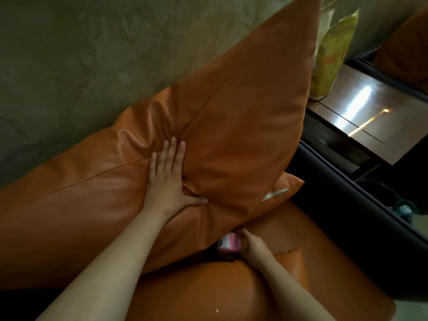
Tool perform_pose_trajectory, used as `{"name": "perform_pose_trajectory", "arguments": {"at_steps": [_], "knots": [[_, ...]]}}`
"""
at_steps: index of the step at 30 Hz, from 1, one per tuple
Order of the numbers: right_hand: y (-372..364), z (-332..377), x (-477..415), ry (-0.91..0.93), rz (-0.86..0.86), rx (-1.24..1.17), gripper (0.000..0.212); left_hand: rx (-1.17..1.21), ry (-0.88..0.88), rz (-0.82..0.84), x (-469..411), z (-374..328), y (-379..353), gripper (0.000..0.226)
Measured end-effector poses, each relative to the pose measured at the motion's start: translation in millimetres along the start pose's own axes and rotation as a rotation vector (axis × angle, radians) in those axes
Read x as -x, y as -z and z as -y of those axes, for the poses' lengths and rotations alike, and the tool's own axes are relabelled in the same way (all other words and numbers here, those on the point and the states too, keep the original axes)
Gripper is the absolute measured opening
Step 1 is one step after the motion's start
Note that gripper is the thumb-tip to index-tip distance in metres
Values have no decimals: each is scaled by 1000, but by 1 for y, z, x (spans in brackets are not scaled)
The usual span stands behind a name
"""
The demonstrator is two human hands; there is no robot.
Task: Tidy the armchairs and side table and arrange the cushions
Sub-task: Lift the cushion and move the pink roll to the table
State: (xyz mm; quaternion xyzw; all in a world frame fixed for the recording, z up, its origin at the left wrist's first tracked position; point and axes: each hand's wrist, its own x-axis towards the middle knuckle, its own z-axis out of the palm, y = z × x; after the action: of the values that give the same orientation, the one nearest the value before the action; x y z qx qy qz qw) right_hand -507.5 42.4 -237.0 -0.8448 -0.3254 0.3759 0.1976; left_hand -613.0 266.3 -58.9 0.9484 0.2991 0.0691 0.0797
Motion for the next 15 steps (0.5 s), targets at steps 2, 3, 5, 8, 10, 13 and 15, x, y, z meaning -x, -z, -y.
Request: {"name": "perform_pose_trajectory", "arguments": {"at_steps": [2, 3, 5, 8, 10, 13, 15], "knots": [[-1, 0, 0, -19, 2, 11, 51, 2, 0, 3, 0, 0, 0, 149], [0, 0, 0, -25, 5, 14, 52, -1, 0, 4, 0, 0, 1, 149], [0, 0, -1, -37, 20, 20, 55, 1, -1, -1, 0, 0, 1, 149], [2, 0, -3, -43, 53, 15, 63, 7, -2, 0, 1, 1, 1, 148], [3, 0, -5, -36, 75, 8, 69, 9, -7, -1, 1, 1, 1, 147], [2, 3, -7, -18, 103, 37, 64, 11, -9, -3, 0, 1, 0, 146], [1, 4, -7, -7, 91, 56, 54, 16, -9, -6, 0, 1, -1, 146]]}}
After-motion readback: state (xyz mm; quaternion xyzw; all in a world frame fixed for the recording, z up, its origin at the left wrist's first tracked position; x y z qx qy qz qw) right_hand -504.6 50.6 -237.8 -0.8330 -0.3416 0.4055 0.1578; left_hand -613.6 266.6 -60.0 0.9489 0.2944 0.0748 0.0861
